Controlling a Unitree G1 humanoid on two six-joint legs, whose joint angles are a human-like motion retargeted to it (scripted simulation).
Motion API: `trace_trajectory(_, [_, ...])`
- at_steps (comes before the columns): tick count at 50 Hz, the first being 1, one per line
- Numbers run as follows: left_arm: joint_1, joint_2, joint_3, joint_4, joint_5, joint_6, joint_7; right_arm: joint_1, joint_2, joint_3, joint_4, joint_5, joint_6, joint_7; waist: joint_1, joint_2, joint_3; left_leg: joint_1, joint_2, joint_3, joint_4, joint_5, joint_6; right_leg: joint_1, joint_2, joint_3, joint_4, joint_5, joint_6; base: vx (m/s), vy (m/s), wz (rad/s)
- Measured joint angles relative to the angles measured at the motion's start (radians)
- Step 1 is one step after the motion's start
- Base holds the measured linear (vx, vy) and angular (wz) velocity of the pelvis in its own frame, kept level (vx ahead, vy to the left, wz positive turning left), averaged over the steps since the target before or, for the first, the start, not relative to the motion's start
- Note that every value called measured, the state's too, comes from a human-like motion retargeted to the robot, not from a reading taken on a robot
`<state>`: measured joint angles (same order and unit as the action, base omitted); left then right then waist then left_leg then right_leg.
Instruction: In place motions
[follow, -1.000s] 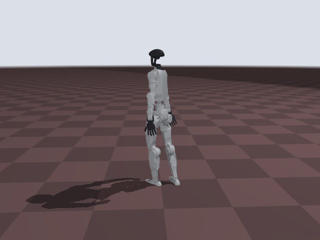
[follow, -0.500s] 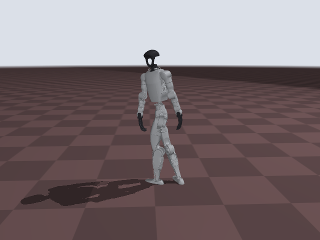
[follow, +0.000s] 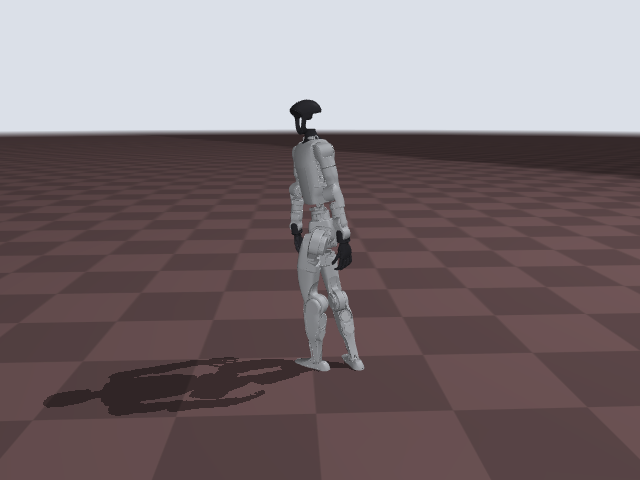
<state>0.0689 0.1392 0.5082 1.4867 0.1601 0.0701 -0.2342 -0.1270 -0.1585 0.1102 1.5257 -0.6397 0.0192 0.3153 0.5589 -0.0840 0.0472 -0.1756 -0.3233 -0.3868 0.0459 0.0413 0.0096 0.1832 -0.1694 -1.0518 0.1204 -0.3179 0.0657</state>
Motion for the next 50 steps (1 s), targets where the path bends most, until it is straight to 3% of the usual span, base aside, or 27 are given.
trace_trajectory(12, [0.023,0.028,-0.029,0.105,0.011,0.001,0.005,0.030,-0.059,-0.034,-0.072,-0.011,-0.001,-0.002,-0.254,0.010,-0.085,0.070,0.100,0.237,0.008,-0.109,0.057,-0.143,0.007,0.442,0.033,0.058,-0.079,0.28,0.00,-1.79])
trace_trajectory(27, [-0.068,0.087,-0.102,0.126,0.036,0.030,0.008,0.069,-0.053,-0.020,-0.035,0.007,0.012,-0.035,-0.554,0.113,-0.186,0.192,0.278,0.705,-0.015,-0.224,0.027,-0.246,0.147,0.841,-0.013,0.181,-0.120,0.20,-0.16,-1.80])
trace_trajectory(38, [-0.220,0.125,-0.204,0.048,0.014,0.029,0.012,0.141,-0.033,-0.064,0.170,0.087,0.102,-0.072,-0.651,0.121,-0.181,0.220,0.329,0.860,-0.032,-0.237,0.012,-0.312,0.201,0.952,0.006,0.223,-0.118,-0.04,-0.14,-0.73])
trace_trajectory(45, [-0.237,0.036,-0.244,-0.057,-0.008,-0.009,-0.003,0.183,0.005,-0.066,0.174,0.089,0.130,-0.026,-0.684,0.116,-0.160,0.211,0.342,0.883,-0.008,-0.250,0.011,-0.340,0.212,0.968,0.021,0.236,-0.121,-0.07,-0.03,-0.14])
trace_trajectory(50, [-0.203,-0.028,-0.290,-0.047,0.034,-0.031,-0.010,0.188,0.031,-0.060,0.131,0.114,0.116,-0.027,-0.776,0.135,-0.145,0.192,0.348,0.811,-0.001,-0.241,0.015,-0.377,0.229,0.907,0.050,0.242,-0.154,-0.05,0.03,0.68])
